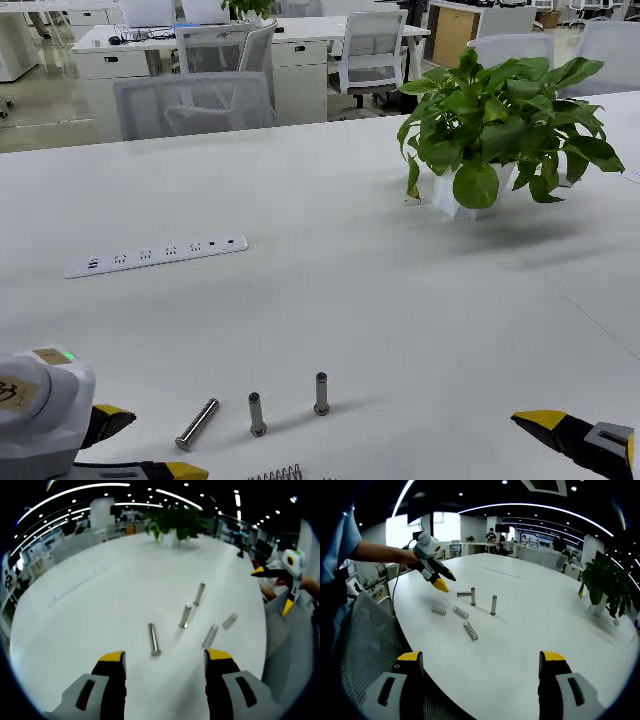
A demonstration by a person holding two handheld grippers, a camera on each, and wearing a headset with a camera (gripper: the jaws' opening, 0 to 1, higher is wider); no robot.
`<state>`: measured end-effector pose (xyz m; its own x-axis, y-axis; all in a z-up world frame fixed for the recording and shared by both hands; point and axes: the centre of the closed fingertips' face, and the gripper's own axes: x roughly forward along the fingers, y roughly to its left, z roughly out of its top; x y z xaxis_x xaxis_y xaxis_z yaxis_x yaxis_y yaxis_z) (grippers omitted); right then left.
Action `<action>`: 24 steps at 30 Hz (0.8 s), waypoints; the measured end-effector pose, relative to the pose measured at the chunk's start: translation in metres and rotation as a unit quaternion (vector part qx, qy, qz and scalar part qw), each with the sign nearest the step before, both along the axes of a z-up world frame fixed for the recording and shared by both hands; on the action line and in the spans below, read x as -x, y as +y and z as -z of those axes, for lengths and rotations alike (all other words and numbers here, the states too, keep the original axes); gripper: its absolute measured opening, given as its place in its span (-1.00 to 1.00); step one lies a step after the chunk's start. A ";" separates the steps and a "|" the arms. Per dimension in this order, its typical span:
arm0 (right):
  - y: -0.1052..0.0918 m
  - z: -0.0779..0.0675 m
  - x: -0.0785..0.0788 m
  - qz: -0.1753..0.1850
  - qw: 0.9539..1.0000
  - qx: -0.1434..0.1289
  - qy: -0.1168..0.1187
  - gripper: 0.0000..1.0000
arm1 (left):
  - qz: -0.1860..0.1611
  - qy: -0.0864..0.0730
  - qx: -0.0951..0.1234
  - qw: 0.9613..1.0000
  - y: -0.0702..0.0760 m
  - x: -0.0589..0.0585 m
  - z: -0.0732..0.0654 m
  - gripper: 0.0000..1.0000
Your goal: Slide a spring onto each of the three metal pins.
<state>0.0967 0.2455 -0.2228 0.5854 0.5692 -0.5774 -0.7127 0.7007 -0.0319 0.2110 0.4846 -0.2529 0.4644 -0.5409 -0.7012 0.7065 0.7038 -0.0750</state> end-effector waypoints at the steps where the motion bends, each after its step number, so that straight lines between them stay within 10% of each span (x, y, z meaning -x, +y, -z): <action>1: 0.000 0.000 0.000 -0.002 1.000 0.000 0.001 0.94 | -0.001 -0.002 -0.002 1.000 0.000 -0.003 0.001 0.23; 24: -0.001 -0.001 0.000 0.002 1.000 -0.003 -0.001 0.93 | -0.010 0.027 -0.022 0.999 -0.012 -0.037 0.029 -0.37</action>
<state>0.0970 0.2448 -0.2220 0.5884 0.5703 -0.5732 -0.7103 0.7032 -0.0294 0.2481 0.4727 -0.2823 0.4355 -0.5001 -0.7485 0.6885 0.7207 -0.0810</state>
